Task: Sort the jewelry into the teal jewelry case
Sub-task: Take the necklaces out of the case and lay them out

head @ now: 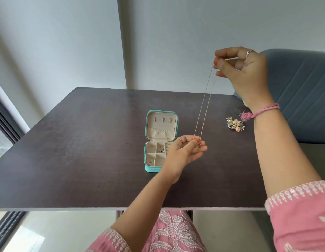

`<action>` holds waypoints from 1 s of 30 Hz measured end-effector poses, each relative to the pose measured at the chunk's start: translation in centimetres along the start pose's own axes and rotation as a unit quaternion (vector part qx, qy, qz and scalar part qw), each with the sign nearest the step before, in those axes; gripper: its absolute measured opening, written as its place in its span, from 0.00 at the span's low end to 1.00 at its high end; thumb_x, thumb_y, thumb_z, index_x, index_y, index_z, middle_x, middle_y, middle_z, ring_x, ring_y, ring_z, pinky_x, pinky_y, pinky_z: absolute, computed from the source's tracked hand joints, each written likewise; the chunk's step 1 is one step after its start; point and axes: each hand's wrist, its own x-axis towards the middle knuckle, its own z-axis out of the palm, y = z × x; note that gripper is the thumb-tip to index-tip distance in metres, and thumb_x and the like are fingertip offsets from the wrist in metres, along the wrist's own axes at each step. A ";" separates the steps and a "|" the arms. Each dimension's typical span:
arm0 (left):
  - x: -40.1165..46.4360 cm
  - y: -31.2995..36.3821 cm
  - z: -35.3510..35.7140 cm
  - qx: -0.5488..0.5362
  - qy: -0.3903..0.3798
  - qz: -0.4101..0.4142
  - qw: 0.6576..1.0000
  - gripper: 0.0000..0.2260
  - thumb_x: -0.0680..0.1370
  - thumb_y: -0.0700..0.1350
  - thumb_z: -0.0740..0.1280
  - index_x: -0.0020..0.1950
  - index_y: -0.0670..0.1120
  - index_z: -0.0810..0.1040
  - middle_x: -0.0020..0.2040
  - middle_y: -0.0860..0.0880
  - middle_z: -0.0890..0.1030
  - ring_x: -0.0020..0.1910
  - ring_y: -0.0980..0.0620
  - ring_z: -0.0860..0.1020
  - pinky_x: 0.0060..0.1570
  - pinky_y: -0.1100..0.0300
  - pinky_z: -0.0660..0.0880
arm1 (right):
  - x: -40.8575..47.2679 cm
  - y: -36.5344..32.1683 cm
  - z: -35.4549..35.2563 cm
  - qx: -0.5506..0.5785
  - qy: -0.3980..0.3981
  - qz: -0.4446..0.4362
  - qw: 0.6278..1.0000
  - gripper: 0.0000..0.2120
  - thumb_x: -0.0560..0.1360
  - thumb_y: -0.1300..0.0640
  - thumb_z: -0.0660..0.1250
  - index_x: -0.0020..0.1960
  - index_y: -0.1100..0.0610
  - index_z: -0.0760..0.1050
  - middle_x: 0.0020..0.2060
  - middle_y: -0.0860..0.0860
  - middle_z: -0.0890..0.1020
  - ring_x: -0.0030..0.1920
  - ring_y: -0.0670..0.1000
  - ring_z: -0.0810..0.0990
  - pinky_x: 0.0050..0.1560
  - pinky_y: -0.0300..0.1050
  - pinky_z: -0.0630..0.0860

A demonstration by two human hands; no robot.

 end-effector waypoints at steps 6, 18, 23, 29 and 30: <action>-1.0 -1.0 0.7 -0.059 0.011 -0.020 0.998 0.03 0.79 0.39 0.64 0.52 0.42 0.76 0.46 0.46 0.83 0.47 0.51 0.83 0.51 0.58 0.79 | 0.1 1.6 -0.6 0.011 -0.001 0.036 0.999 0.08 0.73 0.60 0.70 0.48 0.49 0.81 0.42 0.51 0.83 0.44 0.51 0.83 0.45 0.44 0.80; -2.8 -2.3 1.9 -0.117 0.042 -0.029 0.992 0.06 0.76 0.35 0.68 0.52 0.41 0.79 0.47 0.43 0.84 0.48 0.50 0.84 0.49 0.60 0.80 | 0.1 3.9 -0.4 0.017 -0.007 0.089 0.996 0.09 0.76 0.63 0.65 0.52 0.52 0.79 0.42 0.47 0.80 0.43 0.48 0.83 0.47 0.45 0.81; -3.3 -2.8 1.9 -0.113 0.080 -0.024 0.990 0.09 0.74 0.36 0.70 0.54 0.39 0.79 0.47 0.42 0.84 0.49 0.48 0.84 0.49 0.58 0.80 | 0.0 5.0 0.2 0.011 0.003 0.123 0.992 0.11 0.78 0.62 0.62 0.52 0.51 0.79 0.41 0.44 0.77 0.41 0.42 0.78 0.46 0.41 0.80; -4.0 -3.7 1.8 -0.066 0.113 -0.011 0.991 0.06 0.75 0.37 0.71 0.51 0.40 0.81 0.44 0.43 0.84 0.47 0.49 0.83 0.46 0.60 0.80 | -0.6 7.4 1.1 0.106 0.008 0.202 0.974 0.10 0.77 0.65 0.63 0.51 0.55 0.79 0.41 0.49 0.77 0.39 0.45 0.78 0.44 0.40 0.77; -4.2 -3.8 1.7 -0.048 0.121 -0.009 0.991 0.06 0.75 0.38 0.70 0.51 0.40 0.81 0.43 0.43 0.84 0.46 0.49 0.83 0.45 0.60 0.80 | -0.8 7.9 1.2 0.109 0.003 0.210 0.972 0.10 0.77 0.65 0.63 0.51 0.55 0.79 0.41 0.50 0.77 0.39 0.45 0.79 0.45 0.40 0.77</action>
